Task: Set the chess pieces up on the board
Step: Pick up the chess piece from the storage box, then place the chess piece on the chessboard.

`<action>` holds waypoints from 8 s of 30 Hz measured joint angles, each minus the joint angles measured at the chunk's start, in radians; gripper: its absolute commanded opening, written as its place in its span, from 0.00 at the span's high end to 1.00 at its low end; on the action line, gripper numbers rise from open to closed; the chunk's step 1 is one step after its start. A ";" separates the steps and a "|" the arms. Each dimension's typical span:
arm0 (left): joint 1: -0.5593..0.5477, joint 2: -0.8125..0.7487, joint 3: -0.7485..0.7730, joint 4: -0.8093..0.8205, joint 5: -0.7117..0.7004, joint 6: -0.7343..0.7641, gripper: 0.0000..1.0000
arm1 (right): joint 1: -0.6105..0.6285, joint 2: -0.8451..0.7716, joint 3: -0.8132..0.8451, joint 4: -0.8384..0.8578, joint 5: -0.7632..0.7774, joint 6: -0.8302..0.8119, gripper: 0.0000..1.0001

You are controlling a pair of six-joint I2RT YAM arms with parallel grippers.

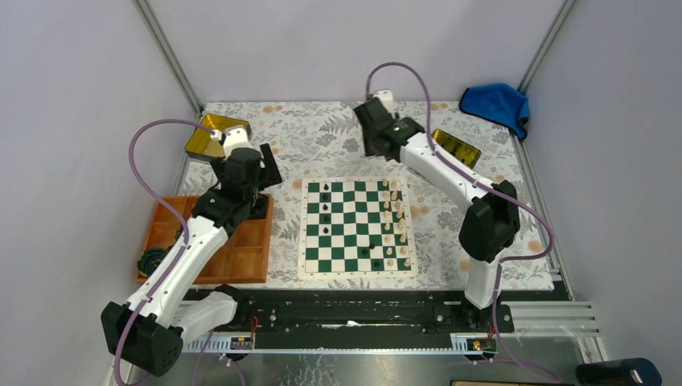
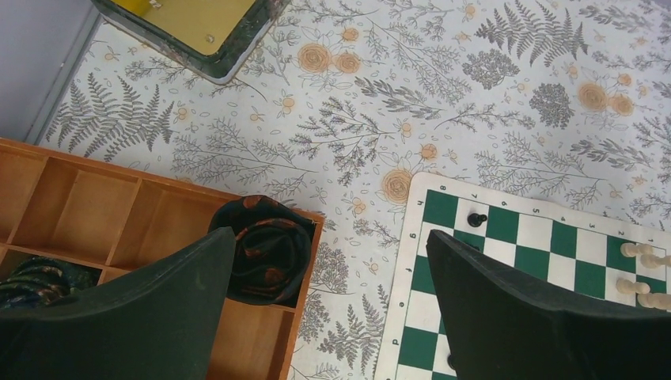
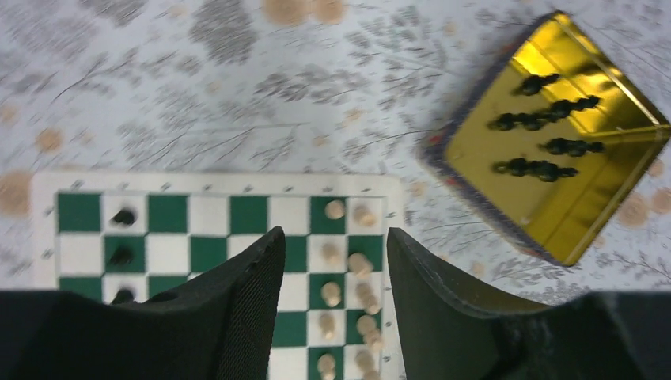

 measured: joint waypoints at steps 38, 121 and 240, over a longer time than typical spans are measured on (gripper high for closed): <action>0.019 0.225 0.075 0.035 0.085 0.083 0.01 | -0.544 0.373 0.174 0.055 -0.204 0.076 0.54; 0.026 0.190 0.101 0.015 0.092 0.008 0.01 | -0.346 0.185 0.063 0.038 -0.235 0.033 1.00; 0.027 -0.043 -0.032 -0.068 0.103 0.004 0.01 | 0.129 0.662 0.560 -0.016 -0.400 -0.058 0.54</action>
